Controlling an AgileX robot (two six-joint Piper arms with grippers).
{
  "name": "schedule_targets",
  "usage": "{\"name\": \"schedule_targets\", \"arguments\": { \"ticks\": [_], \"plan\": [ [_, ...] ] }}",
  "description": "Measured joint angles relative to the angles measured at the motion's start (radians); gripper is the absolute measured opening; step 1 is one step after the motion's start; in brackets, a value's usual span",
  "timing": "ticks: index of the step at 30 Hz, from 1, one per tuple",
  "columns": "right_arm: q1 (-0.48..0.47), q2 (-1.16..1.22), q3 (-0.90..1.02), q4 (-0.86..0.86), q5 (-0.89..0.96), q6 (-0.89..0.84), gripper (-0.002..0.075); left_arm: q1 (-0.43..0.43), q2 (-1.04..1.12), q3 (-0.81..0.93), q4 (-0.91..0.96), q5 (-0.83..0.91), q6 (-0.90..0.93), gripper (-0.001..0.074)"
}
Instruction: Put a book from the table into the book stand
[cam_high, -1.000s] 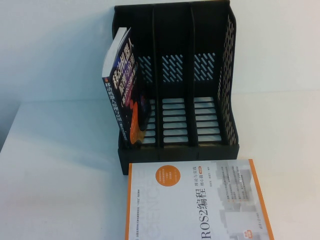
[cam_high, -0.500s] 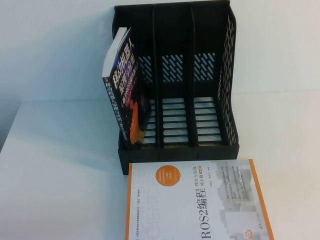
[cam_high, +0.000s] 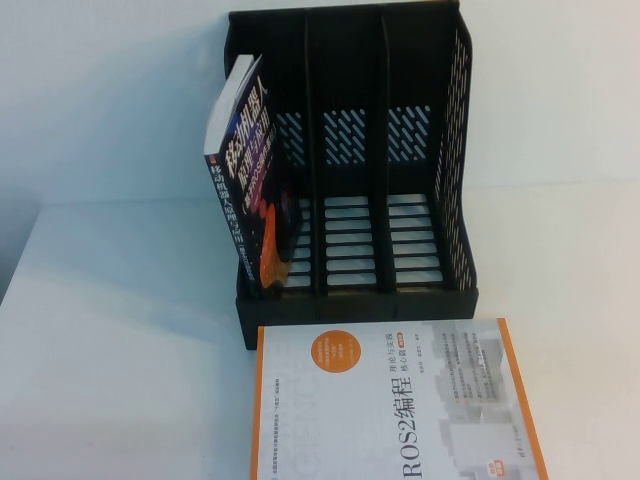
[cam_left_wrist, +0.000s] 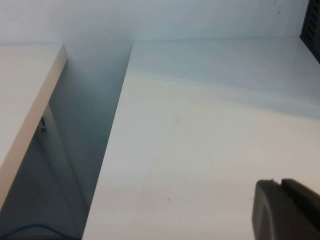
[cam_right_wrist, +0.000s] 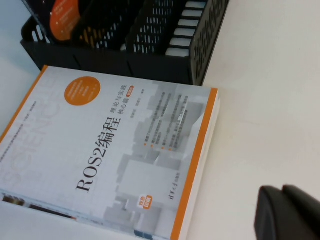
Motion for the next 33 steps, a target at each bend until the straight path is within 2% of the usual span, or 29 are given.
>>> {"name": "schedule_targets", "arguments": {
  "ticks": [7,13,18,26,29,33],
  "plan": [
    [0.000,-0.084,0.014,-0.009,-0.014,0.008,-0.0001,0.000,0.000,0.000,0.000,0.001,0.007,-0.0002],
    [-0.008,-0.316,0.152,-0.166,-0.249,0.020,-0.0001,0.000,0.000,0.000,0.000,0.001,0.007,-0.0002],
    [-0.021,-0.523,0.322,-0.203,-0.400,0.022,-0.0001,0.000,0.000,0.000,0.000,0.001,0.005,-0.0002],
    [-0.033,-0.547,0.505,-0.216,-0.557,0.043,-0.0001,0.000,0.000,0.000,0.000,0.001,0.005,-0.0002],
    [-0.033,-0.540,0.526,-0.278,-0.540,0.147,-0.0001,0.000,0.000,0.000,0.000,0.001,0.005,-0.0002],
    [-0.033,-0.540,0.528,-0.312,-0.422,0.225,-0.0001,0.000,0.000,0.000,0.000,0.001,0.008,-0.0002]
  ]
}}
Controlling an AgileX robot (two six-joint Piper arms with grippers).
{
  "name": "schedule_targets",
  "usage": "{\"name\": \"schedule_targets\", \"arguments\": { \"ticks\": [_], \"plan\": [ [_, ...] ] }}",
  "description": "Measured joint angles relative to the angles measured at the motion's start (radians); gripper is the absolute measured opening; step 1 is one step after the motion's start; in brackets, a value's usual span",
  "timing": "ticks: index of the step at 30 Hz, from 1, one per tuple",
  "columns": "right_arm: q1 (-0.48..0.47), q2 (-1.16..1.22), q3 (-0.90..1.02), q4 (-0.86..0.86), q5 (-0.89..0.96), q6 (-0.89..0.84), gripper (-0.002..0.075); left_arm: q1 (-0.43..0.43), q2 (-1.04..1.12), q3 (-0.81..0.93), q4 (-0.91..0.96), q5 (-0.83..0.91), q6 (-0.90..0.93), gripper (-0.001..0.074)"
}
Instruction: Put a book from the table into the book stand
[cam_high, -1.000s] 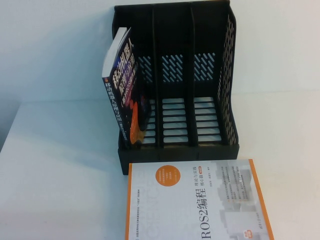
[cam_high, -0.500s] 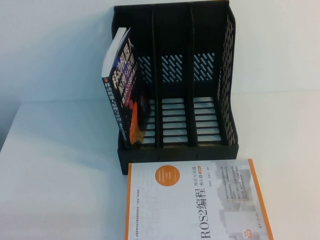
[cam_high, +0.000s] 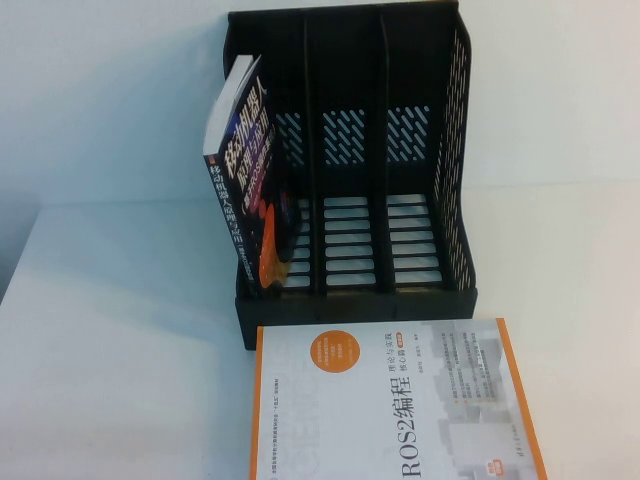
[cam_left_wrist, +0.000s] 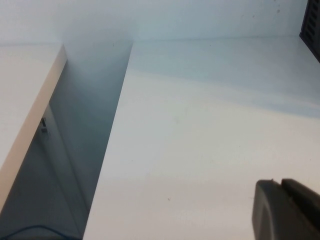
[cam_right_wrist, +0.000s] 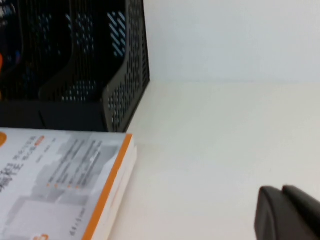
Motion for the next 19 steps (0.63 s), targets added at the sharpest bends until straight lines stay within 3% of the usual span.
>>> {"name": "schedule_targets", "arguments": {
  "ticks": [5,11,19],
  "plan": [
    [-0.012,0.002,0.000,-0.009,0.119,0.017,-0.0001,0.000,0.000,0.000,0.000,0.000,0.002,-0.0002],
    [-0.074,0.002,-0.002,-0.012,0.131,0.007,-0.0001,0.000,0.000,0.000,0.000,0.000,0.002,-0.0003],
    [-0.078,0.002,-0.002,-0.012,0.133,0.005,-0.0001,0.000,0.000,0.000,0.000,0.000,0.004,-0.0003]
  ]
}}
